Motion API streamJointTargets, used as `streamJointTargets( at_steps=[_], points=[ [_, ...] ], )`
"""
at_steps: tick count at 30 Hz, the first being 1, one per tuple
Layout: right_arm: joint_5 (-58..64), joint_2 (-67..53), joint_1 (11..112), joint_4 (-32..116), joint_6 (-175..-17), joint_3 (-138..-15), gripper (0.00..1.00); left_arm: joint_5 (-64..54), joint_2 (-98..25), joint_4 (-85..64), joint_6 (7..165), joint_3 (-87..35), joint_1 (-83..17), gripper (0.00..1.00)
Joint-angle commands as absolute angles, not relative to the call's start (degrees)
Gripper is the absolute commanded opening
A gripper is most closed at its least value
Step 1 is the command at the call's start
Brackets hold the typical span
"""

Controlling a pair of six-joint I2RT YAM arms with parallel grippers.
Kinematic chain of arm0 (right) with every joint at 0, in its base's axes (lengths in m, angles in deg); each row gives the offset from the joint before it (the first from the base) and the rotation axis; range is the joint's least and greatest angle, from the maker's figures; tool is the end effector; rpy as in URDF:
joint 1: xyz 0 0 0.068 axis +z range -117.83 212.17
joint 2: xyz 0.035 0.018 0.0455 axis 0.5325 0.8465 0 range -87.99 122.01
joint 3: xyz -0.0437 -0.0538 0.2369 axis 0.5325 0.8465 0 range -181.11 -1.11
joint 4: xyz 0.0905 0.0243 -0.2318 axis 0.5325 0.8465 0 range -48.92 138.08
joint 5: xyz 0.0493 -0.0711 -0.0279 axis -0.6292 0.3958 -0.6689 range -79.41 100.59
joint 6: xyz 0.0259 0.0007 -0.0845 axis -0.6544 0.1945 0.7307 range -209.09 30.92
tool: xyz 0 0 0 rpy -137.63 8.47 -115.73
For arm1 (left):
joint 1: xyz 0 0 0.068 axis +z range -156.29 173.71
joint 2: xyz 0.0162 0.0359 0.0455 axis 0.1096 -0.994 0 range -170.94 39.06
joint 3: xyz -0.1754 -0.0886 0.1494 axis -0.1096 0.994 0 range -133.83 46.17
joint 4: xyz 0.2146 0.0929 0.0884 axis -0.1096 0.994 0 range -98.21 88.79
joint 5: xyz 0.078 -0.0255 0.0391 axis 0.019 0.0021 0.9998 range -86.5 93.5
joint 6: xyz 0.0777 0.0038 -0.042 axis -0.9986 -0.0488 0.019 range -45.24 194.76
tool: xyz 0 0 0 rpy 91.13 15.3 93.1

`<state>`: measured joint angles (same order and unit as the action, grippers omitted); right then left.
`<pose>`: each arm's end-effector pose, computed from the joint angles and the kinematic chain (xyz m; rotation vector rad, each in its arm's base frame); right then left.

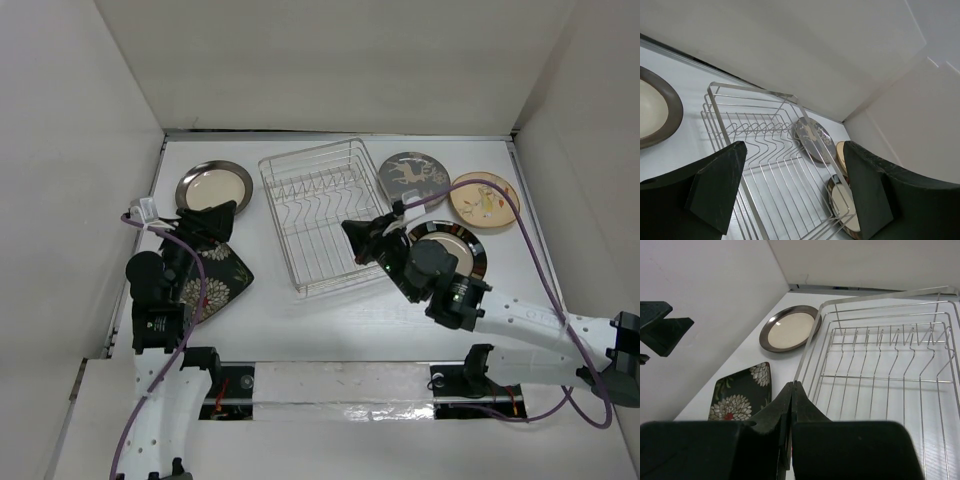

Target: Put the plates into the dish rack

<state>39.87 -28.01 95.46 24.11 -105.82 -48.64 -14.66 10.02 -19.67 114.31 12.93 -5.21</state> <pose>0.1620 0.2361 0.3384 -0.2018 1.5343 0.7383 0.1840 -0.0210 0.3457 -0.1978 1.3375 -0.7744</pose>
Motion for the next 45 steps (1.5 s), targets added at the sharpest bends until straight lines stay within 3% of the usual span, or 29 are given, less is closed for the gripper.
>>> streamJointTargets(
  at_steps=[1,6,7,9,10,13,19,22,23,25,26,28,29,31,33,34,35,45],
  points=[
    [42.83,-28.84,95.28,24.91,-106.31,-49.10,0.00,-14.26,9.53,-22.79,114.14,12.68,-5.50,0.75],
    [40.58,-28.32,93.79,25.96,-109.39,-49.97,0.00,-14.17,6.10,-22.35,113.70,12.24,-5.50,0.65],
    [38.73,-28.23,93.26,26.23,-109.13,-50.24,0.00,-14.00,5.75,-23.14,114.31,12.68,-5.50,0.53],
    [38.36,-28.31,92.64,26.93,-107.29,-50.76,0.00,-14.26,3.65,-25.25,114.66,13.12,-5.50,0.42],
    [38.19,-28.49,92.12,27.11,-106.58,-50.77,0.00,-14.69,2.77,-25.34,114.58,12.86,-5.50,0.26],
    [37.22,-29.37,91.59,27.90,-105.08,-50.33,0.00,-15.40,-0.14,-26.48,114.40,12.59,-5.50,0.00],
    [34.86,-31.03,88.95,29.21,-105.69,-47.87,0.00,-8.84,-3.92,-27.54,114.31,12.51,-5.50,0.00],
    [34.93,-32.70,87.72,29.48,-105.52,-46.64,0.00,-5.75,-7.34,-26.32,115.19,12.07,-0.33,0.02],
    [34.76,-33.14,87.20,29.48,-105.87,-45.85,0.00,-4.69,-8.74,-24.48,114.93,10.67,0.64,0.14],
    [33.53,-33.76,86.41,29.83,-106.13,-45.49,0.00,-1.10,-13.14,-23.15,113.71,9.35,2.05,0.29],
    [32.66,-34.03,85.44,30.09,-106.31,-45.41,0.00,0.75,-14.28,-22.10,113.61,8.56,2.66,0.44],
    [32.21,-34.20,83.43,29.75,-106.92,-44.71,0.00,2.70,-18.06,-22.27,113.61,8.20,4.59,0.62],
    [31.17,-34.12,82.54,29.57,-107.62,-44.44,0.08,2.27,-19.55,-22.18,113.44,7.24,5.65,0.64],
    [29.32,-33.94,80.78,29.39,-108.42,-44.00,0.17,0.87,-25.61,-21.48,112.74,5.57,8.02,0.66],
    [24.67,-34.11,78.67,29.13,-109.03,-43.65,0.41,0.86,-31.57,-21.13,110.98,2.41,8.64,0.67],
    [24.65,-34.20,78.67,28.78,-109.04,-43.39,0.41,0.60,-33.70,-21.13,110.97,2.40,9.17,0.67],
    [23.87,-34.38,77.88,28.60,-109.21,-43.12,0.48,0.25,-37.81,-21.13,110.54,0.57,9.17,0.67],
    [21.31,-33.77,75.59,27.81,-109.74,-42.50,0.50,1.74,-51.72,-22.27,108.16,-7.35,11.02,0.65]
  ],
)
